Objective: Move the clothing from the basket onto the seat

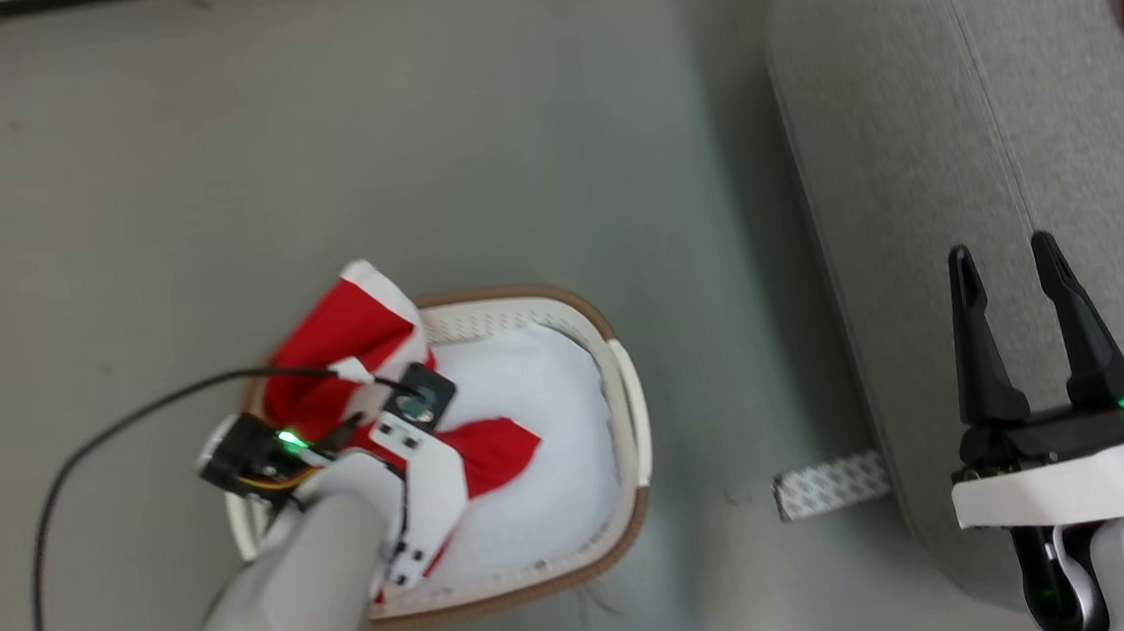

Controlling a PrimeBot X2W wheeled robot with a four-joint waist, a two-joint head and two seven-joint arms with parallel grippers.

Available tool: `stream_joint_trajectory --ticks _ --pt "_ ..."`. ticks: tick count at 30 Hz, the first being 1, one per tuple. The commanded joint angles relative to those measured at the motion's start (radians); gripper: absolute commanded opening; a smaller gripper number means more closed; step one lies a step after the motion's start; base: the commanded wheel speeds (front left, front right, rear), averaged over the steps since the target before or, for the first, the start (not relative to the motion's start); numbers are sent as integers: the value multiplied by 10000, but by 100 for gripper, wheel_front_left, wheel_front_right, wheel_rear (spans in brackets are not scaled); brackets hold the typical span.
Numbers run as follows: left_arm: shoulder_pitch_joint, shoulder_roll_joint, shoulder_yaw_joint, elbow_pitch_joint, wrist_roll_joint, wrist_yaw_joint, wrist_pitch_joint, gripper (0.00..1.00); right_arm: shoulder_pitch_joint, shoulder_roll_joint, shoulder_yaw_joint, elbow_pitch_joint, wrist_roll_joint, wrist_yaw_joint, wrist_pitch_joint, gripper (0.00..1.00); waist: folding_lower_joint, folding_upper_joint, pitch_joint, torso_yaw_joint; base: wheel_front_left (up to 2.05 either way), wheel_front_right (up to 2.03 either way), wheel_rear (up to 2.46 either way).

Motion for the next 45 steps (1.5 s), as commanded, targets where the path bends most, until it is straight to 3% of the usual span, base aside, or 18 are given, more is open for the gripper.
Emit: stream_joint_trajectory --ticks 1,17,27,28,29,30,31,40,45 --pt "-307 266 -3 315 220 76 324 100 -253 5 120 -131 201 -25 7 100 -5 -1 1139 -915 0 0 0" --pt "-1864 1513 -470 1617 794 210 2186 100 -977 3 1024 -859 1404 -24 7 100 -5 -1 3152 -2089 0 0 0" --pt "-1747 1464 -402 1438 395 332 2456 100 -1101 3 1157 -1049 1781 -24 7 100 -5 -1 3839 -2470 0 0 0" --pt "-1702 1412 -394 1407 319 337 2406 91 -1107 3 1148 -1025 1776 -25 7 100 -5 -1 3862 -2481 0 0 0" --pt "-1681 1367 -401 1371 297 351 2359 56 -1111 3 1136 -1007 1774 -25 7 100 -5 -1 3880 -2481 0 0 0" --pt "-1665 1325 -413 1344 255 338 2327 33 -1114 3 1118 -985 1780 -25 7 100 -5 -1 3887 -2471 0 0 0" --pt "-1651 1283 -409 1313 200 359 2247 0 -1113 3 1085 -965 1772 -24 7 100 -5 -1 3874 -2441 0 0 0" --pt "-1100 338 149 941 -935 665 669 0 -723 -4 567 -573 1205 -25 7 100 -5 -1 2489 -1444 0 0 0" --pt "-465 -150 168 895 -1453 493 -392 0 -280 -7 110 -251 642 -25 7 100 -5 -1 1034 -582 0 0 0"
